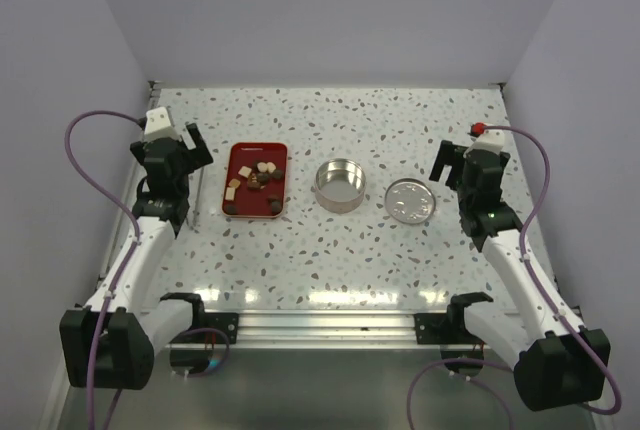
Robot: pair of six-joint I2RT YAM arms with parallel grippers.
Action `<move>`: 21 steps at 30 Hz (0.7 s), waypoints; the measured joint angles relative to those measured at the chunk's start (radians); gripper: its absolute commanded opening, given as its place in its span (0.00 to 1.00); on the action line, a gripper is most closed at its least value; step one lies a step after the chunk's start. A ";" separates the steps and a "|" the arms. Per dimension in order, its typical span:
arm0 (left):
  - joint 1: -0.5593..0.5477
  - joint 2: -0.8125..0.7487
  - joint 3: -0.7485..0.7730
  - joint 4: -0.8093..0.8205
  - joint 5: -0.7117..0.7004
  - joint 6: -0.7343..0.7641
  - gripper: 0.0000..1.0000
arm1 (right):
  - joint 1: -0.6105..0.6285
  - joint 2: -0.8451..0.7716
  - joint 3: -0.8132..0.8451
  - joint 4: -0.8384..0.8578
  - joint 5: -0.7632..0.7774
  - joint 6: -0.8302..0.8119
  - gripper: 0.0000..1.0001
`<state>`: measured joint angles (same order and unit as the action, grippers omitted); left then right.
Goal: Pack the chocolate
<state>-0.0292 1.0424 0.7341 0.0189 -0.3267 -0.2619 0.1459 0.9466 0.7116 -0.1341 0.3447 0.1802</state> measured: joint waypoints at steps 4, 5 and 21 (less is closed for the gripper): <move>0.000 -0.001 0.000 -0.002 -0.008 -0.001 1.00 | 0.000 0.000 0.000 0.000 0.000 0.000 0.99; 0.000 -0.001 0.000 -0.004 -0.013 -0.004 1.00 | 0.000 0.000 0.000 0.000 -0.001 0.000 0.99; 0.001 0.106 -0.050 -0.058 -0.132 0.023 1.00 | 0.000 0.021 0.000 -0.001 -0.037 0.014 0.99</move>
<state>-0.0284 1.1484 0.6846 -0.0391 -0.4591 -0.2386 0.1459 0.9672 0.7120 -0.1352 0.3080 0.1940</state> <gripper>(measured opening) 0.997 0.986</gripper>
